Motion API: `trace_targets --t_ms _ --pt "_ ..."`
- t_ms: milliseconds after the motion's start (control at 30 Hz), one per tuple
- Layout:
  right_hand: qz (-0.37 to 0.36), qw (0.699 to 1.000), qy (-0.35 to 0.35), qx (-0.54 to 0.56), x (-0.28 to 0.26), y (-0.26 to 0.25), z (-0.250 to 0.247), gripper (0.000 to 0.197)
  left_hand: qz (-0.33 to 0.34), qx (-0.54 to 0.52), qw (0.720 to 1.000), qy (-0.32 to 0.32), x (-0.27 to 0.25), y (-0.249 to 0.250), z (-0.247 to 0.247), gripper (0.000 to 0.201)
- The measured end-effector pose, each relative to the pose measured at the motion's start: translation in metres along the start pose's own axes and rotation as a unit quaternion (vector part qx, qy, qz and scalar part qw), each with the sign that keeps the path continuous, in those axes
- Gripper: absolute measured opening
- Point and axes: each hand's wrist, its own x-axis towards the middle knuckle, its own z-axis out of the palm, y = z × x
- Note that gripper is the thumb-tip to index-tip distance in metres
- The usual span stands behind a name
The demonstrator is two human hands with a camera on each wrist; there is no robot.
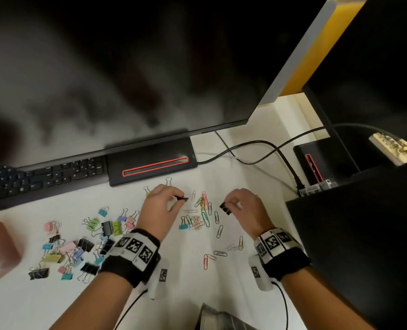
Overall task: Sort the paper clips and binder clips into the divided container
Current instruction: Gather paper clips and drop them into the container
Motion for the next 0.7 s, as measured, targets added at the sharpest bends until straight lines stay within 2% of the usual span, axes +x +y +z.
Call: trace_targets --t_ms 100,167,200,233,300,400,500,700 --pt "-0.014 0.996 0.046 -0.079 0.005 0.007 -0.005 0.007 -0.012 0.037 0.998 0.043 -0.004 -0.012 -0.011 0.018" --pt "-0.045 0.988 0.087 -0.121 0.005 0.007 -0.001 0.020 -0.001 0.064 0.998 0.030 -0.012 -0.011 -0.011 0.023" --pt "-0.078 0.987 0.084 -0.116 0.005 0.004 0.002 0.027 0.012 0.068 0.998 0.008 -0.017 -0.009 -0.009 0.024" --pt "-0.114 0.987 0.056 -0.099 0.006 -0.001 0.006 0.034 0.023 0.066 0.997 -0.024 -0.022 -0.006 -0.005 0.025" --pt "-0.155 0.983 -0.053 -0.079 0.009 -0.012 0.017 0.051 0.032 0.053 0.995 -0.082 -0.028 -0.001 0.008 0.030" --pt "-0.178 0.955 -0.196 -0.132 0.019 -0.022 0.033 0.069 0.023 0.055 0.992 -0.112 -0.021 -0.003 0.027 0.036" --pt "-0.190 0.934 -0.239 -0.185 0.024 -0.020 0.036 0.068 0.018 0.086 0.988 -0.124 -0.006 -0.009 0.036 0.023" --pt "-0.208 0.952 -0.161 -0.157 -0.003 0.018 0.029 0.046 0.035 0.111 0.980 -0.162 0.008 -0.016 0.037 0.004"
